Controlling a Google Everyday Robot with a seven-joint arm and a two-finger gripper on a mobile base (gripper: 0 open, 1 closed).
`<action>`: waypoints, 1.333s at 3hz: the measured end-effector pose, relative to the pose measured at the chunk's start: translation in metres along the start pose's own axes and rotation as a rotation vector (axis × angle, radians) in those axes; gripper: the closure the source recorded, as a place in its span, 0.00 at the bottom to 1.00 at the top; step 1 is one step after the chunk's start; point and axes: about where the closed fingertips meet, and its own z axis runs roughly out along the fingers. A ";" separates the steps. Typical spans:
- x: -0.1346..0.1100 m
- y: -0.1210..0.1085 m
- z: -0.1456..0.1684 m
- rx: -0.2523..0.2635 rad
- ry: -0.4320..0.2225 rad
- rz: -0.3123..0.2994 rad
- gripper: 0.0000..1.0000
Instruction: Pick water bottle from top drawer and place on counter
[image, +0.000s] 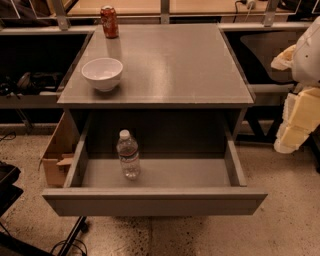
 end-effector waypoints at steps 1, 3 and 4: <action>0.000 0.000 0.000 0.000 0.000 0.000 0.00; -0.030 0.007 0.084 -0.062 -0.303 -0.014 0.00; -0.080 0.001 0.128 -0.073 -0.538 -0.063 0.00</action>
Offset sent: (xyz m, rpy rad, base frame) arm 0.0307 0.0462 -0.0828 0.4389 -0.0571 0.0876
